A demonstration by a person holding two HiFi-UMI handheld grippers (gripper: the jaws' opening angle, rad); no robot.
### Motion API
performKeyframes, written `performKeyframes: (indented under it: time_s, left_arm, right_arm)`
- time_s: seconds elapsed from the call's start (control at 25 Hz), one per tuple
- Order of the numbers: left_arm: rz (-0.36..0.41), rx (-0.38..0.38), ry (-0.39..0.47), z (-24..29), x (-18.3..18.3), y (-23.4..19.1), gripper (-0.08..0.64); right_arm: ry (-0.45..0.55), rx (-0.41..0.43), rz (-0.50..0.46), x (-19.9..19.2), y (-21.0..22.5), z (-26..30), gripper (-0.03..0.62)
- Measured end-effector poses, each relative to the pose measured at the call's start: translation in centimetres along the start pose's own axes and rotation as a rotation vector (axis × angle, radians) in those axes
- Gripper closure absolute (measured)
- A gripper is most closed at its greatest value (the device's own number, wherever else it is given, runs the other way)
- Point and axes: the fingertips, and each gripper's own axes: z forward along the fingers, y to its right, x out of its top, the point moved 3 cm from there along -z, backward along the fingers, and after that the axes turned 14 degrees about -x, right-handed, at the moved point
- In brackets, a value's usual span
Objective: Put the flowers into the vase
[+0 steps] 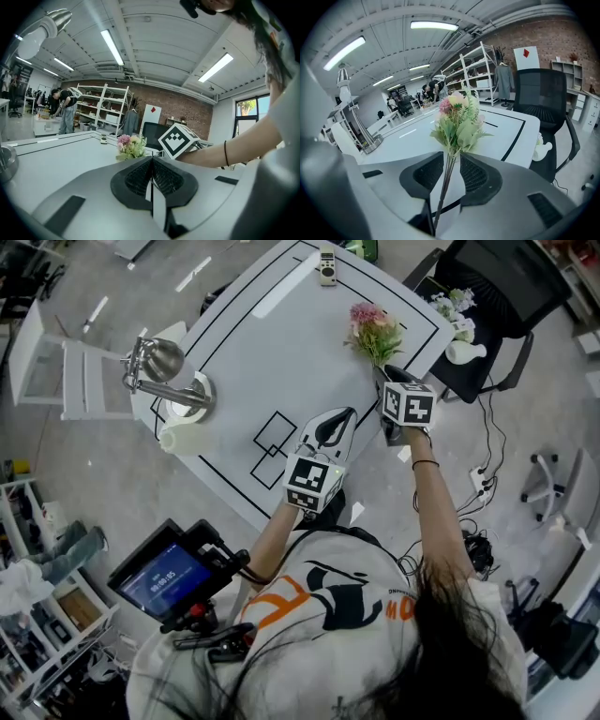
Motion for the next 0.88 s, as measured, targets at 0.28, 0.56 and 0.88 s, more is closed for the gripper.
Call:
performKeyframes:
  time_s: [0.28, 0.56, 0.88]
  left_arm:
    - [-0.026, 0.038, 0.004, -0.5, -0.3, -1.3, 0.549]
    - [-0.047, 0.070, -0.002, -1.3, -1.0, -2.0, 0.549]
    - [-0.051, 0.096, -0.001, -1.8, -1.1, -2.7, 0.549]
  right_arm:
    - [-0.161, -0.006, -0.013, 1.1, -0.2, 1.8, 0.419]
    - [-0.299, -0.033, -0.026, 1.3, -0.7, 3.7, 0.458]
    - [-0.292, 0.007, 0.002, 1.7, -0.8, 3.6, 0.549]
